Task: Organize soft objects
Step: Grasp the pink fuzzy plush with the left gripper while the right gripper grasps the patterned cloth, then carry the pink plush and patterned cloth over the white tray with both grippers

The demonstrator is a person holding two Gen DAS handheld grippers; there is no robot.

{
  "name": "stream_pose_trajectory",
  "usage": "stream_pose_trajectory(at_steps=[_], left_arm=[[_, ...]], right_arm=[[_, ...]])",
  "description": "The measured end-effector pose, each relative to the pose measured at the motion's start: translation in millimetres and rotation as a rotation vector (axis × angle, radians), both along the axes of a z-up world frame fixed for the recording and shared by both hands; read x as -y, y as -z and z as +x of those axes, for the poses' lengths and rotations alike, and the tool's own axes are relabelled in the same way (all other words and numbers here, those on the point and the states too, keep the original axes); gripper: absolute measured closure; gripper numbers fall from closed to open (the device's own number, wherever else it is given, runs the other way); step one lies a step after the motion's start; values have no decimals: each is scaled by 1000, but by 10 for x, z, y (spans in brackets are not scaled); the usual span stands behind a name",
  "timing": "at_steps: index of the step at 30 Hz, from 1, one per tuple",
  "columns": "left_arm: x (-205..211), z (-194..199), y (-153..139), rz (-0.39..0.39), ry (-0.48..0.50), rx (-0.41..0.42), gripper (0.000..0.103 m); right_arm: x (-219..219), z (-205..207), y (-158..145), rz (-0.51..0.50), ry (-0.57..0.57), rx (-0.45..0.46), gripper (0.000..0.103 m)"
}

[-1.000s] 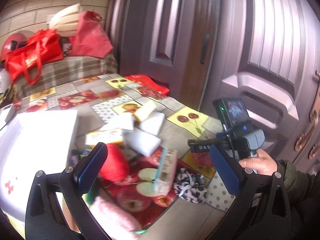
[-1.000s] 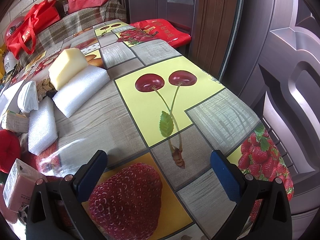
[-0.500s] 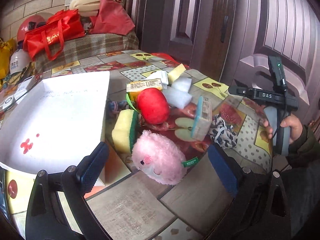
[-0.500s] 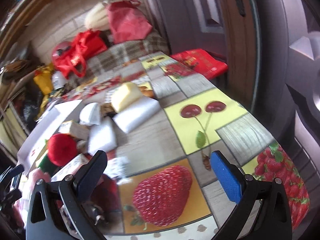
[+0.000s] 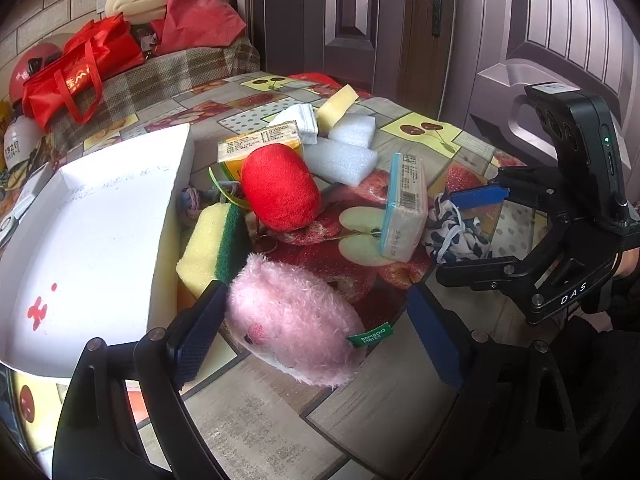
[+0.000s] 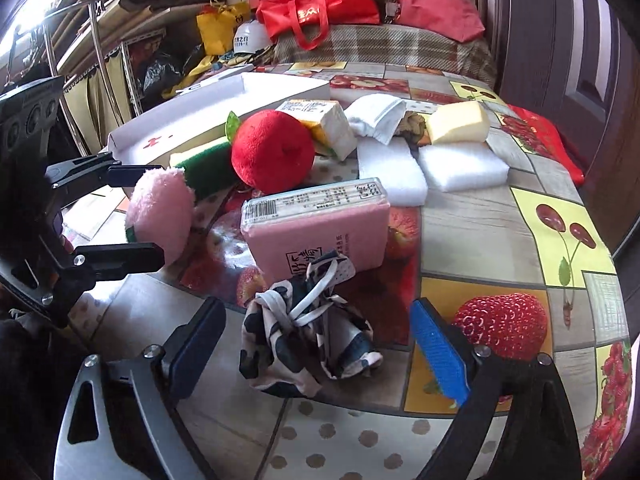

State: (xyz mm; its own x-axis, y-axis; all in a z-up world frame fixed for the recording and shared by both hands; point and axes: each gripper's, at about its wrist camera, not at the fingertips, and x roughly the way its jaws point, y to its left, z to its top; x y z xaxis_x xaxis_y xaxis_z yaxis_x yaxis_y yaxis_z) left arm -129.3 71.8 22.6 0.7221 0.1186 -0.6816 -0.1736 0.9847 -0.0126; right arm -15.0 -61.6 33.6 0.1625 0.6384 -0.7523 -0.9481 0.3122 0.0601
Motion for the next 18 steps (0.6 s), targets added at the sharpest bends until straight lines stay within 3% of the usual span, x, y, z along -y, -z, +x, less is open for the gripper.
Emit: stream_pose_trajectory(at_steps=[2, 3, 6, 8, 11, 16, 18], left_arm=[[-11, 26, 25, -1, -7, -19, 13], [-22, 35, 43, -4, -11, -30, 21], [-61, 64, 104, -16, -12, -69, 50], [-61, 33, 90, -24, -1, -57, 52], [-22, -85, -26, 9, -3, 18, 53], [-10, -371, -275, 107, -43, 240, 53], [-45, -419, -332, 155, -88, 283, 53]], right_arm=[[-37, -1, 47, -24, 2, -8, 26], [-44, -12, 61, -33, 7, 2, 28], [-17, -45, 52, -36, -14, 37, 53], [32, -16, 37, -24, -25, 10, 65], [159, 48, -39, 36, 2, -8, 68], [450, 29, -442, 284, 52, 37, 68], [505, 2, -590, 389, 90, 77, 68]])
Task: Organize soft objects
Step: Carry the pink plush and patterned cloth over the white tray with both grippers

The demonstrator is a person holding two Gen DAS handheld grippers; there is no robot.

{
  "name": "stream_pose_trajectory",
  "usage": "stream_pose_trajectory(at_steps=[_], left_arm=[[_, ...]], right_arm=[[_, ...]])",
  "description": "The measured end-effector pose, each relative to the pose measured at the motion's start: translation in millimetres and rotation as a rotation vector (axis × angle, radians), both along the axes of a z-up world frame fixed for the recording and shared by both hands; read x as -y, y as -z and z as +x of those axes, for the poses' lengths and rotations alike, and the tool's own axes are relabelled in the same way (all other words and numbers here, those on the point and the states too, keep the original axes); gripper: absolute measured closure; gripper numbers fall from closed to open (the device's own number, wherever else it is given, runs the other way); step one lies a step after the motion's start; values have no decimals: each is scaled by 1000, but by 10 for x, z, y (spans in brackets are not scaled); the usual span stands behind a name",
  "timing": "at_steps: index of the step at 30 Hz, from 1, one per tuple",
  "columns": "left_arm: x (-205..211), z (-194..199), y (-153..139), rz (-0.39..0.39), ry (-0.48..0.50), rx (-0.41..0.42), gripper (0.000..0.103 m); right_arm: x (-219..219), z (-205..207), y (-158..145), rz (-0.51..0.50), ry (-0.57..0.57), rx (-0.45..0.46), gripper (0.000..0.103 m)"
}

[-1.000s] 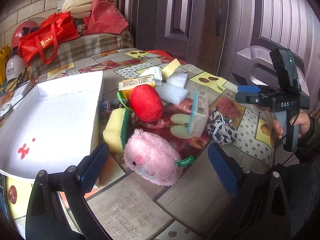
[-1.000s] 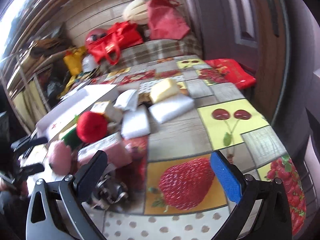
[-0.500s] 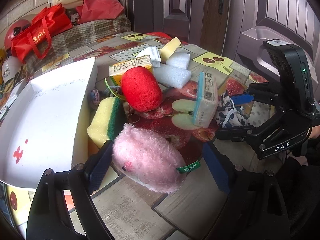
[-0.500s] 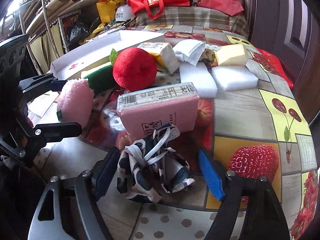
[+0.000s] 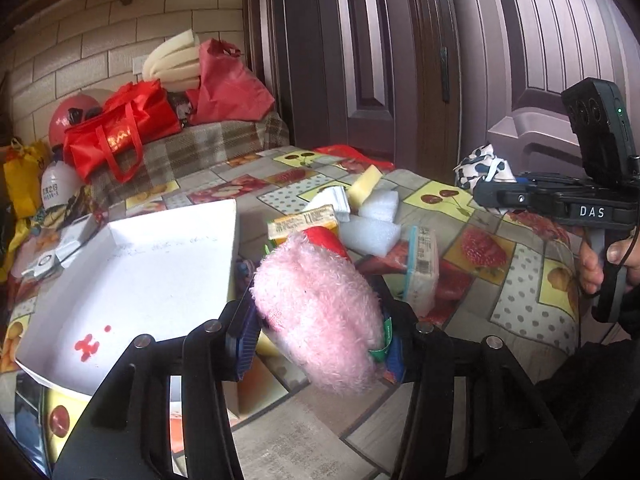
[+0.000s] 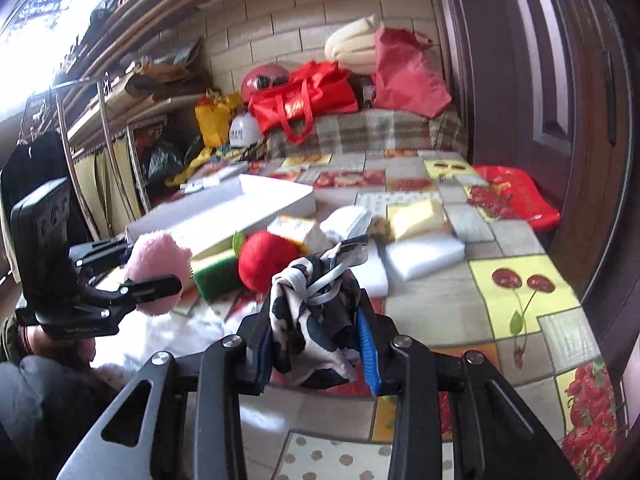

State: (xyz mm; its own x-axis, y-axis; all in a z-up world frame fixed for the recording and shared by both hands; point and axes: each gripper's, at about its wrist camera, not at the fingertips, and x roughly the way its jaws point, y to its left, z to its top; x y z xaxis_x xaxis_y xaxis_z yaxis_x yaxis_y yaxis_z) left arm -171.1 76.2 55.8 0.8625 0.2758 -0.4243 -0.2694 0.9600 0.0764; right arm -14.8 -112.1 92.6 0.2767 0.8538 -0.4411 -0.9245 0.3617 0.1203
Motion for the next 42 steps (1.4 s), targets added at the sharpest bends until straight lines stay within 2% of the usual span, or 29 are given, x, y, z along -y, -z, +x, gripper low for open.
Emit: stream_pose_trajectory(at_steps=[2, 5, 7, 9, 12, 14, 17, 19, 22, 26, 29, 32, 35, 42], left_arm=[[-72, -43, -1, 15, -41, 24, 53], [-216, -78, 32, -22, -78, 28, 53], [-267, -103, 31, -41, -87, 45, 53], [-280, -133, 28, -47, -96, 59, 53], [-334, -214, -24, -36, -122, 102, 53], [-430, -261, -107, -20, -162, 129, 53], [-747, -333, -286, -50, -276, 159, 52], [-1060, -295, -319, -104, -361, 103, 52], [-1365, -116, -183, -163, -407, -33, 52], [-1286, 255, 161, -145, -364, -211, 52], [-1135, 477, 373, -161, -305, -263, 52], [-1050, 556, 393, -193, -262, -239, 52], [-942, 549, 335, -168, -240, -207, 52], [-974, 153, 10, -166, -301, 11, 52]], right_arm=[[-11, -12, -73, 75, 25, 18, 68], [-95, -66, -62, 123, 76, 67, 68], [-198, -62, 10, 115, 101, 83, 68], [-300, -26, 78, 82, 110, 51, 68], [-296, -2, 50, 112, 108, 24, 68], [-310, -26, 63, 95, 98, 34, 68], [-324, -49, 63, 88, 95, 43, 68], [-313, -34, 72, 90, 98, 35, 67], [-302, 13, 89, 90, 101, 11, 67], [-297, 15, 100, 88, 94, 0, 67], [-296, 18, 99, 85, 90, 0, 66], [-304, 24, 98, 82, 88, -3, 66], [-312, 37, 100, 82, 89, -10, 66], [-296, 14, 102, 87, 111, -5, 66]])
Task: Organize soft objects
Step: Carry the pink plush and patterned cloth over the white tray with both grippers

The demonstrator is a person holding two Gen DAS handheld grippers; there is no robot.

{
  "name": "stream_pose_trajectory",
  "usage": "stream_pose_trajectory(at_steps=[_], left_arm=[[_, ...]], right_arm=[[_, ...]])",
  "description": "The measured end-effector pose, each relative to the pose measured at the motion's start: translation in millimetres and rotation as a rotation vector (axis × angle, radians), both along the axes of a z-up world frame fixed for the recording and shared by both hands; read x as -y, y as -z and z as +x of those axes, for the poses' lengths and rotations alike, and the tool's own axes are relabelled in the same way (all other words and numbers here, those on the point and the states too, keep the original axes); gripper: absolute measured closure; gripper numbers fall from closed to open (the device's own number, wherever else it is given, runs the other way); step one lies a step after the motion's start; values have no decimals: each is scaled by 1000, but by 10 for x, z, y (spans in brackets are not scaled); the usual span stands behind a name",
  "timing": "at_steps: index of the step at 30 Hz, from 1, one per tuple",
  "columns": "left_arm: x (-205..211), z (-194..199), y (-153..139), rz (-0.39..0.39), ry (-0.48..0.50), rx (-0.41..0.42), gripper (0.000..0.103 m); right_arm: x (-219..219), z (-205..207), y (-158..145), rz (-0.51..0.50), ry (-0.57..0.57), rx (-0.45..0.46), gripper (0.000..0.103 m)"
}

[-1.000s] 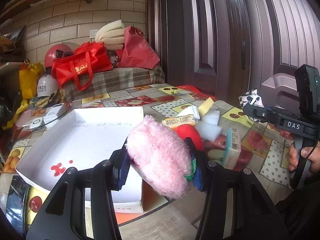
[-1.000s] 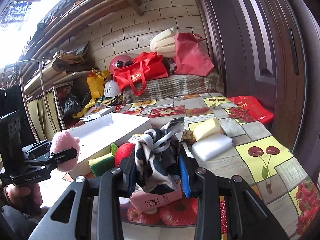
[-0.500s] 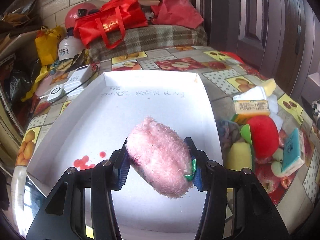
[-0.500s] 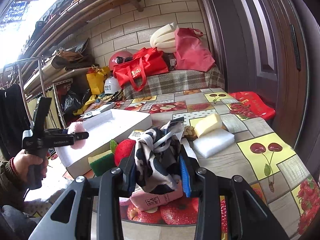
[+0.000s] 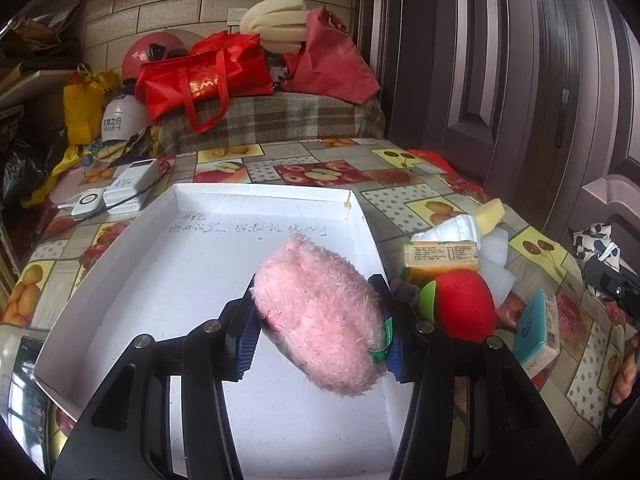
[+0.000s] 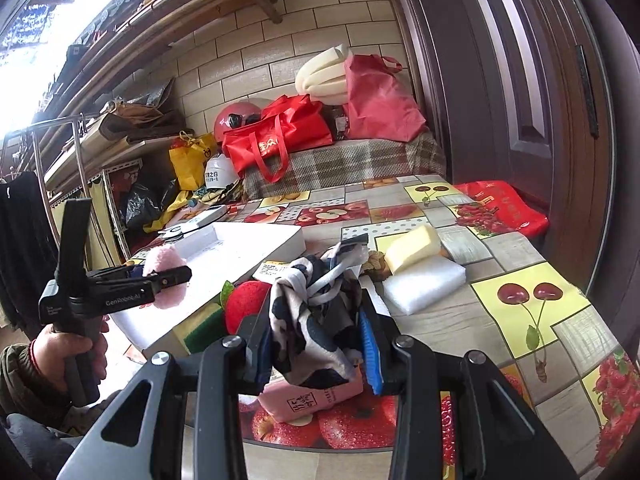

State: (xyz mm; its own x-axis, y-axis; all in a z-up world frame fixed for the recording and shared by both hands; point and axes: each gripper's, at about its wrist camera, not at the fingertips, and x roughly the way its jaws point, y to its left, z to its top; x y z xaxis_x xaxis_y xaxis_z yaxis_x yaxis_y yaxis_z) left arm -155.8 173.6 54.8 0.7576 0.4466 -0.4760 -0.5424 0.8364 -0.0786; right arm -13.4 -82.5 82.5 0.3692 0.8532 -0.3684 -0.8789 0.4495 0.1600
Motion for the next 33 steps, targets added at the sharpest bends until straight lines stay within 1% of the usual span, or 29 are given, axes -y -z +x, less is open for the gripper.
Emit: stream_pose_trajectory(at_steps=[4, 7, 10, 12, 14, 21, 24, 29, 33], left_arm=[[-30, -203, 1, 43, -51, 37, 52], [-106, -301, 36, 47, -85, 39, 52], [-191, -403, 57, 42, -117, 46, 52], [-228, -458, 58, 61, -138, 43, 52], [-271, -499, 63, 75, -156, 38, 52], [-522, -677, 80, 64, -240, 50, 52], [-591, -654, 87, 63, -253, 46, 52], [-671, -516, 104, 67, -255, 20, 52], [-816, -465, 121, 30, -282, 0, 48]], right_arm=[[-36, -35, -16, 15, 3, 0, 66], [-129, -81, -28, 19, -14, 6, 66], [-277, -153, -42, 11, -42, 40, 66], [-398, -210, -44, 1, -62, 69, 66], [-521, -252, -38, -7, -82, 79, 66], [-956, -377, 45, -37, -166, 46, 67], [-1119, -469, 84, -46, -194, 53, 67], [-1341, -710, 80, -38, -253, 104, 67], [-1593, -915, 74, -52, -296, 143, 65]])
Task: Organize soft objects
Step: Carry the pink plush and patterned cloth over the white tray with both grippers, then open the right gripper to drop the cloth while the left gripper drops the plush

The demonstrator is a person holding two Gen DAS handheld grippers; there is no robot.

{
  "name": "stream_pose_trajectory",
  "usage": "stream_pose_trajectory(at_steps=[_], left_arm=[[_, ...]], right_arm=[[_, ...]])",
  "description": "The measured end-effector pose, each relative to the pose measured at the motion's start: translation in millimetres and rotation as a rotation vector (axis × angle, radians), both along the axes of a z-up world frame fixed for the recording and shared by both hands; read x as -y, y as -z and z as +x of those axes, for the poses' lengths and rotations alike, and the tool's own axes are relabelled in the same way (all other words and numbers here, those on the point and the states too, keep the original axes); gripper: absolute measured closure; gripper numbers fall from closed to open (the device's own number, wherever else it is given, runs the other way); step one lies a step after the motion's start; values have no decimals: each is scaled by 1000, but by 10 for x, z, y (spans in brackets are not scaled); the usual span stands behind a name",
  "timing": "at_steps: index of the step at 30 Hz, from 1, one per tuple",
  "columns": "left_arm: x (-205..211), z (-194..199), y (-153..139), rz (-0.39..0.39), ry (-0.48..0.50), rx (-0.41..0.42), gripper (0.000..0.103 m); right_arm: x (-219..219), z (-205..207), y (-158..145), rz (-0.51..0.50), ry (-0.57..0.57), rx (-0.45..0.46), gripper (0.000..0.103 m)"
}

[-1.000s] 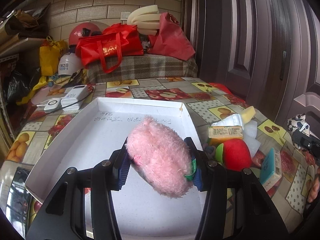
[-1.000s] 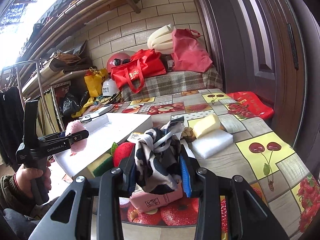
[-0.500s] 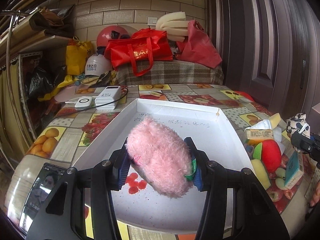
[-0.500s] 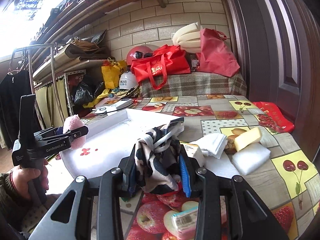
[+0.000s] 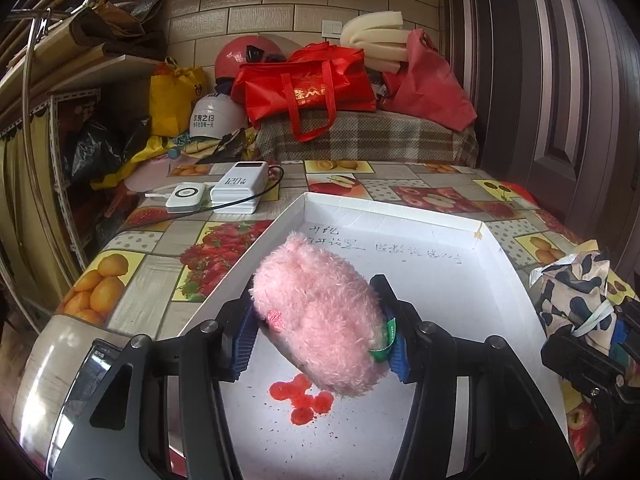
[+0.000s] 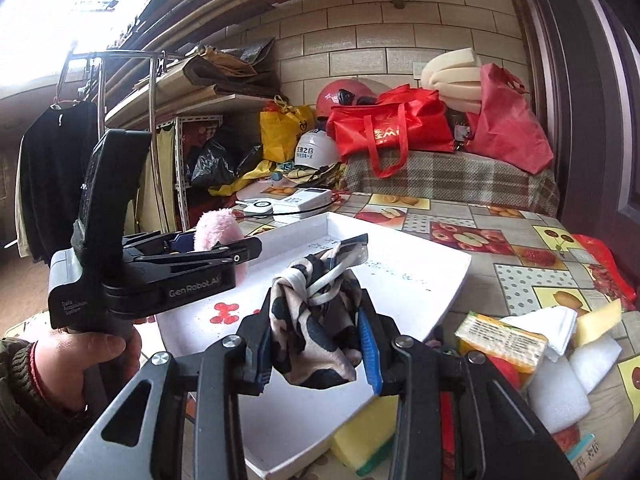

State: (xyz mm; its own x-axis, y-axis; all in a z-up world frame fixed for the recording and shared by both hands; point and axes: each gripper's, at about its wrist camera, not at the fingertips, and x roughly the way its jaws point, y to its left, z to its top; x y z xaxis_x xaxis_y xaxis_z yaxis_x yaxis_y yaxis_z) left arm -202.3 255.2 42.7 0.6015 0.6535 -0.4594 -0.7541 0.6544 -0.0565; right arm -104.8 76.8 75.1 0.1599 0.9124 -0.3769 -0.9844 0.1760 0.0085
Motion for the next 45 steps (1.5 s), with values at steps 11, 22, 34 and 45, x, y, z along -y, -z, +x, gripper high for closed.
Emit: stream_pose_trajectory(at_steps=[11, 22, 34, 45], left_arm=[[-134, -165, 25, -45, -130, 40, 0], [-36, -170, -20, 16, -120, 53, 0], [-2, -178, -46, 38, -115, 62, 0], [175, -245, -81, 69, -76, 119, 0]], right_arm=[[-175, 32, 16, -17, 59, -25, 0], [-163, 33, -18, 11, 74, -11, 0], [-144, 147, 11, -9, 134, -65, 0], [131, 67, 10, 0, 127, 11, 0]])
